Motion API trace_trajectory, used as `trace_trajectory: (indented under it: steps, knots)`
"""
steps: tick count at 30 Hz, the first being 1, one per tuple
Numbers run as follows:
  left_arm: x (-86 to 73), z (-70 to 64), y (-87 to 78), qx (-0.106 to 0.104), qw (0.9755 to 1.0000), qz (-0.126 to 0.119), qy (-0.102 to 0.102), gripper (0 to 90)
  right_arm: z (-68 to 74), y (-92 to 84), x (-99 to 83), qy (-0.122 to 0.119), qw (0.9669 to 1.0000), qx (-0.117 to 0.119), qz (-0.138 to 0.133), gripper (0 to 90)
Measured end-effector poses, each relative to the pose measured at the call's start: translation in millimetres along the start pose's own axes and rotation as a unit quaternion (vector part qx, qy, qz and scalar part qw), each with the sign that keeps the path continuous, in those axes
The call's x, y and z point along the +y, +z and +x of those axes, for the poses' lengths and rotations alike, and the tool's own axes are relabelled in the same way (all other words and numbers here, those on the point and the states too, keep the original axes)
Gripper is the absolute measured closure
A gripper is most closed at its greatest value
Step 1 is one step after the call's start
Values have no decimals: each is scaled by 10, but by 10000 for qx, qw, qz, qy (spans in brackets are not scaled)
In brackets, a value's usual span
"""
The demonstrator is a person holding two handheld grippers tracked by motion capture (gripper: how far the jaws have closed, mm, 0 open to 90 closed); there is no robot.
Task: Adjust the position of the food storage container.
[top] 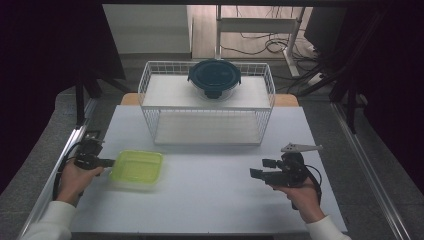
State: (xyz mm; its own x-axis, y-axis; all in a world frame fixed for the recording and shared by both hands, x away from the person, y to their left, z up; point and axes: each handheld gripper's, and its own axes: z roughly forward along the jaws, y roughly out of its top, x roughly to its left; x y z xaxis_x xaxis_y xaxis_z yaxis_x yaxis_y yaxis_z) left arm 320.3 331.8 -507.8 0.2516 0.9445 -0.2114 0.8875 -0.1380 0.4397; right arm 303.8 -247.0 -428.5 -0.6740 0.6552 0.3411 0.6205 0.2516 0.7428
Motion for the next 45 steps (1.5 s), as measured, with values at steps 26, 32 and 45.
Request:
trace_trajectory:
  steps: [26,32,45]
  knots:
    - [-30,-753,166,-988,9945,-46,339,900,8,18,-12,5,10000,27,57,258]
    - [-9,-858,253,-1088,9933,42,387,900,7,25,-14,22,10000,35,70,258]
    - [116,-1140,401,-1308,9898,77,555,900,11,27,-15,15,10000,45,86,258]
